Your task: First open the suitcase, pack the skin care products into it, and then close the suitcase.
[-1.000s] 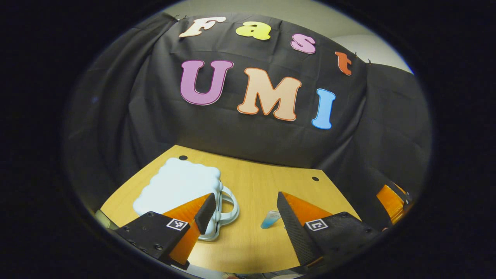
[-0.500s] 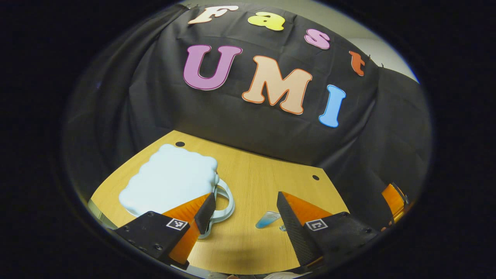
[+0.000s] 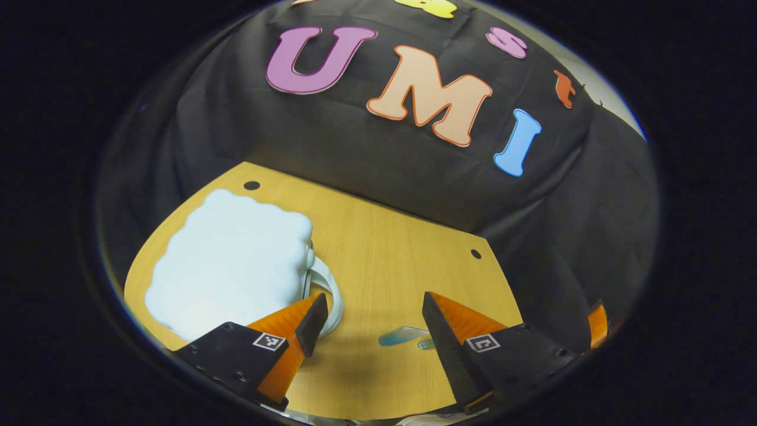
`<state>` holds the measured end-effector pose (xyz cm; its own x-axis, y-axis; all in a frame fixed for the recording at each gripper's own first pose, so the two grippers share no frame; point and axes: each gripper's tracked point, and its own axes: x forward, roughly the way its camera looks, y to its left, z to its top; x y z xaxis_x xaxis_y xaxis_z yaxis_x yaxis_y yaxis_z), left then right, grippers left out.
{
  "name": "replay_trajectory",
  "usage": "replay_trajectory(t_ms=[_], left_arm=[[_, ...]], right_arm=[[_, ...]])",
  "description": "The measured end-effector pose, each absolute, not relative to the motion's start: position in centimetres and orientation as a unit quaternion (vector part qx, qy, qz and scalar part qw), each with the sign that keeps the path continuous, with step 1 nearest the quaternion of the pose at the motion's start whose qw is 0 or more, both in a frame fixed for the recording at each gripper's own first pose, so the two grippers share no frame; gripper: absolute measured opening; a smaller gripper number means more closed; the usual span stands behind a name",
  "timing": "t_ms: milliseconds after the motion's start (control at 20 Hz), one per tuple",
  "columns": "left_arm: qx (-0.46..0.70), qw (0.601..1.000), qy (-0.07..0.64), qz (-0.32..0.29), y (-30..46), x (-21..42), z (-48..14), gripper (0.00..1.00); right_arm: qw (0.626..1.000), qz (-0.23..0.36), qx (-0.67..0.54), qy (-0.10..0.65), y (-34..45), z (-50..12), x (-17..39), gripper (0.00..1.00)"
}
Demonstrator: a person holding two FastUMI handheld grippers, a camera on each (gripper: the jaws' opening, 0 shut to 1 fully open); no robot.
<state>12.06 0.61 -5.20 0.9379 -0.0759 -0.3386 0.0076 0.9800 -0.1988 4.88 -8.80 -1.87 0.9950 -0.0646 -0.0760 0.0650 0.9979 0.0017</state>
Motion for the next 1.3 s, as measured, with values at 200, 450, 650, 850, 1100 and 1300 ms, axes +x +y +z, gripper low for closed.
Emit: replay_trajectory(t_ms=[200,450,650,850,1100,1300], left_arm=[[-0.094,0.969,0.227,-0.016,1.1,14.2,-6.5,0.95],[-0.098,0.951,0.292,0.001,1.9,16.7,-9.2,0.93],[-0.101,0.936,0.335,0.026,2.9,18.2,-11.3,0.86],[-0.107,0.922,0.370,0.048,2.7,18.9,-13.2,0.74],[-0.095,0.899,0.417,0.098,4.0,19.3,-15.6,0.65],[-0.091,0.888,0.437,0.109,4.5,19.7,-16.9,0.56]], right_arm=[[0.998,-0.047,0.004,0.046,-9.9,-2.3,4.1,0.98],[0.996,-0.066,0.007,0.051,-11.3,-2.5,3.2,0.98],[0.995,-0.082,0.009,0.058,-12.5,-2.9,2.7,0.98],[0.993,-0.093,0.022,0.069,-13.6,-3.5,2.8,0.98],[0.992,-0.102,0.031,0.074,-14.7,-3.9,3.0,0.98],[0.990,-0.111,0.040,0.083,-15.7,-4.7,3.1,0.98]])
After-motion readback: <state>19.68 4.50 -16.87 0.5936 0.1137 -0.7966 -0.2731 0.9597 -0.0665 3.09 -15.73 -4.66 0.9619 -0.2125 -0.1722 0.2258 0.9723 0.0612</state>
